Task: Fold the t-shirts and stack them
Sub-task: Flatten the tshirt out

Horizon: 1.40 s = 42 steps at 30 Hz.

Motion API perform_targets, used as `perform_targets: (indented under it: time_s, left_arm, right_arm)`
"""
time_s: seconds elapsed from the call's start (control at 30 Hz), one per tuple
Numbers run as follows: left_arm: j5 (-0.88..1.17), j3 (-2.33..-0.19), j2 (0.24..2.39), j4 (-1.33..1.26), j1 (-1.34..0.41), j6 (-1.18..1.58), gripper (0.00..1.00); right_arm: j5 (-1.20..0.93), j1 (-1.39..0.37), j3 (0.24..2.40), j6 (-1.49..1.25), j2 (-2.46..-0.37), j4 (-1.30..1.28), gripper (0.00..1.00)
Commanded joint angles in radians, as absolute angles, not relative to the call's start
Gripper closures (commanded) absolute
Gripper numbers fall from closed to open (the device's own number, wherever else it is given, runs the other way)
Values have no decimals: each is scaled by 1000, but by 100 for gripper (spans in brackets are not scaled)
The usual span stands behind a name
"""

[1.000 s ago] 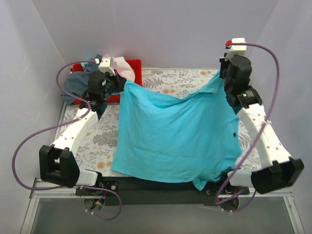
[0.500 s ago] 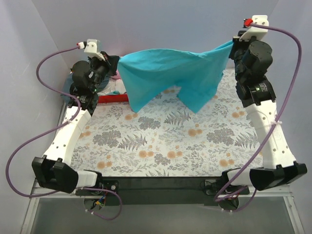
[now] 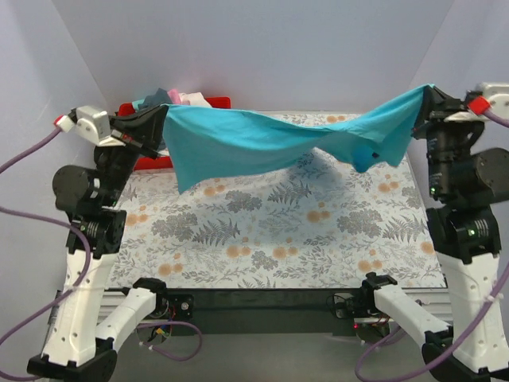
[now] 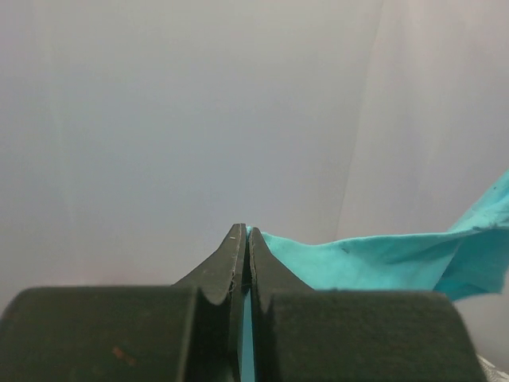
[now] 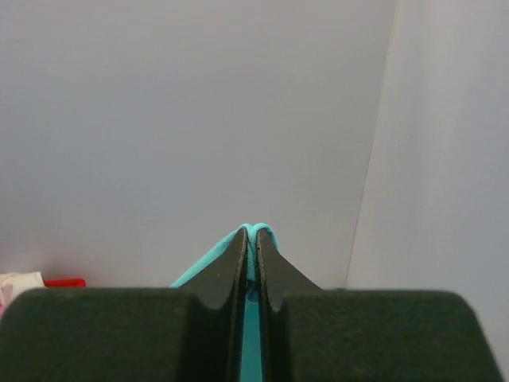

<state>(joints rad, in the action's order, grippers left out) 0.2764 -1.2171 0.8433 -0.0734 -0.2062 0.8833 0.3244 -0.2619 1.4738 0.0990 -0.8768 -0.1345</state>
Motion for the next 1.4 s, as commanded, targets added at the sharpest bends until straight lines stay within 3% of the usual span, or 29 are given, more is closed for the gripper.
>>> perform_targets:
  time_s: [0.0, 0.5, 0.67, 0.93, 1.13, 1.37]
  left_arm:
    - [310, -1227, 787, -46, -204, 896, 100]
    - [278, -1338, 772, -61, -204, 848, 100]
    - [272, -1275, 831, -38, -204, 856, 100]
    - [177, -941, 1020, -153, -204, 908, 100]
    - [135, -899, 1323, -303, -192, 887, 100]
    - [80, -1044, 1620, -373, -179, 885, 100]
  right_arm:
    - [296, -256, 1509, 92, -802, -81, 99]
    - [357, -258, 1746, 186, -936, -106, 99]
    - [394, -256, 1614, 175, -931, -60, 99]
    - [500, -258, 1280, 114, -988, 81, 99]
    - [520, -250, 1181, 41, -1210, 169, 99]
    - [486, -213, 1365, -17, -1611, 178, 99]
